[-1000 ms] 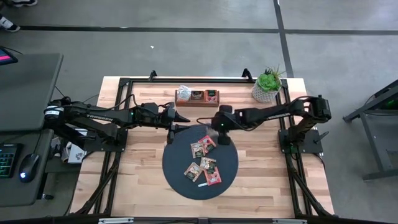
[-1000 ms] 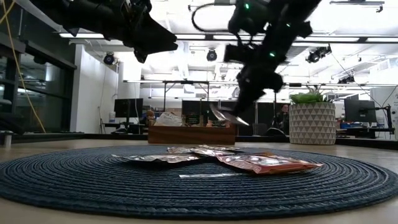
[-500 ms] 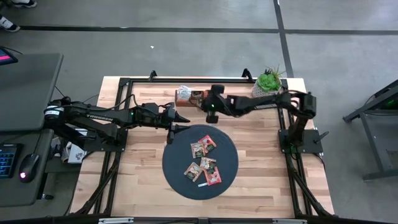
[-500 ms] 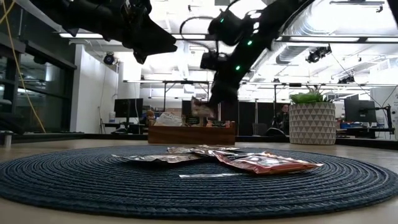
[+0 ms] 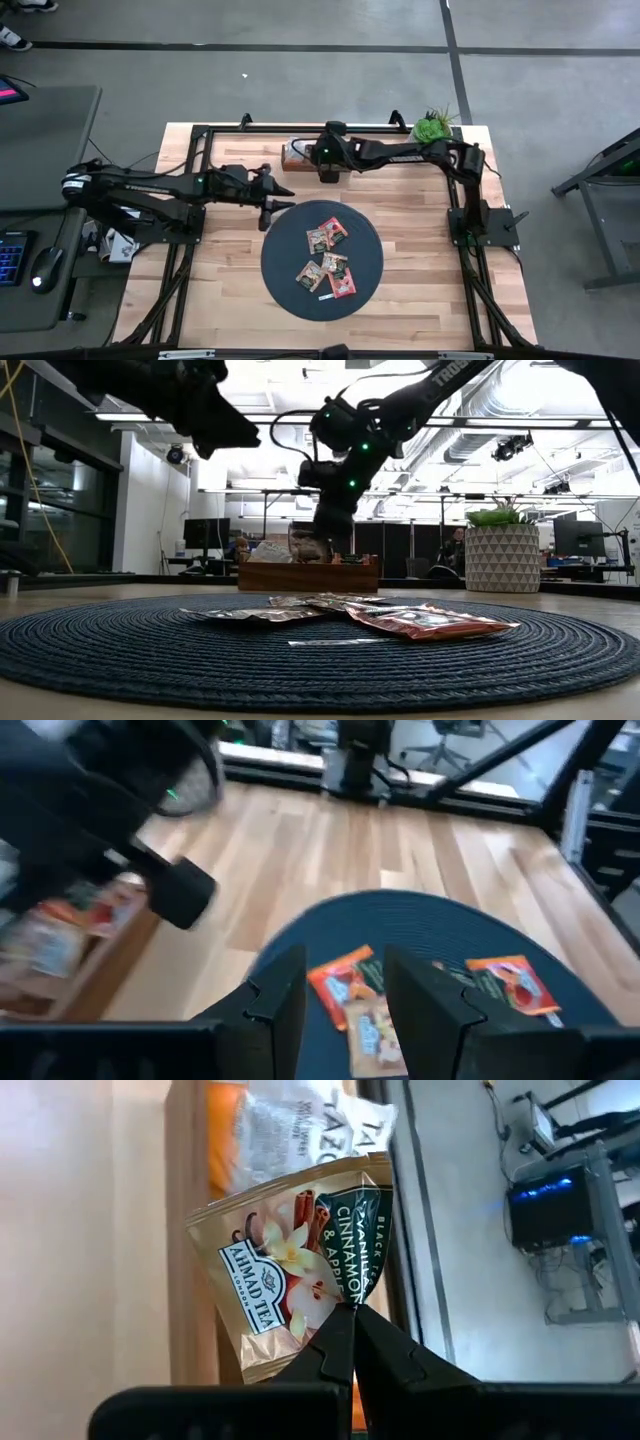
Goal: Pick & Place Tea
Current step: Put the brown tea bag into the middle section of the wooden organizer
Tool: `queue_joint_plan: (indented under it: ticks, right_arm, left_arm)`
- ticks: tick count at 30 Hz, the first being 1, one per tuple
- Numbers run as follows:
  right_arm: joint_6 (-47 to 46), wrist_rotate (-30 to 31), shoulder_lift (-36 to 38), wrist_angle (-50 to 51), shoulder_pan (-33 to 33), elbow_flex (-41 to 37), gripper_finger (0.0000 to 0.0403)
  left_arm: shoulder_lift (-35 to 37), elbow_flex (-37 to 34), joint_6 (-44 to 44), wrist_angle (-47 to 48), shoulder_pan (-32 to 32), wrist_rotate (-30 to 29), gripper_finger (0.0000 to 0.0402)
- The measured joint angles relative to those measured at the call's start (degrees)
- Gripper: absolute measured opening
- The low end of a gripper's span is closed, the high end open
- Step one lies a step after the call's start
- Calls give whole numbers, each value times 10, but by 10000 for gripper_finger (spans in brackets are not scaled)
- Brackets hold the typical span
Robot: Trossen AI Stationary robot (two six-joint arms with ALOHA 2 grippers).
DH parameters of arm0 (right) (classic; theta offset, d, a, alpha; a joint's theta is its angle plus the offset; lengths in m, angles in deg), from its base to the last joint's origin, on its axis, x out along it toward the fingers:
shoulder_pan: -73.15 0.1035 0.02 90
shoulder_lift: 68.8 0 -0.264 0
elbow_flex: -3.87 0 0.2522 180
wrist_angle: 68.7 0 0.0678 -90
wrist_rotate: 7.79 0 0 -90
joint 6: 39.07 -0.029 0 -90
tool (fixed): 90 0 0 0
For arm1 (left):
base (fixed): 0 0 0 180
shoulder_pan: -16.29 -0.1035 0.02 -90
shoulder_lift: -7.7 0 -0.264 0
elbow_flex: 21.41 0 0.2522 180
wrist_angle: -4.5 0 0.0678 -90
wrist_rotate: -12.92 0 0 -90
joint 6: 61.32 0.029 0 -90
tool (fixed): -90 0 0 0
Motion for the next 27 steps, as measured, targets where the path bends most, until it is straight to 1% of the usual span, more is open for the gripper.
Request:
queue_joint_plan:
  ticks: [6,13,18,21,27]
  right_arm:
    - [6,-7,-13,5,-7,-3,0]
    - [17,1,-24,-16,-14,-3,0]
    - [17,7,-31,-19,-19,-3,0]
    - [17,23,-34,-24,-21,-3,0]
    - [17,14,-34,-25,-23,-3,13]
  left_arm:
    - [81,0,15,60,0,-50,131]
    - [134,0,16,114,0,-82,131]
    - [148,0,15,133,0,-88,131]
    - [147,0,16,135,0,-88,131]
    - [147,0,15,135,0,-88,131]
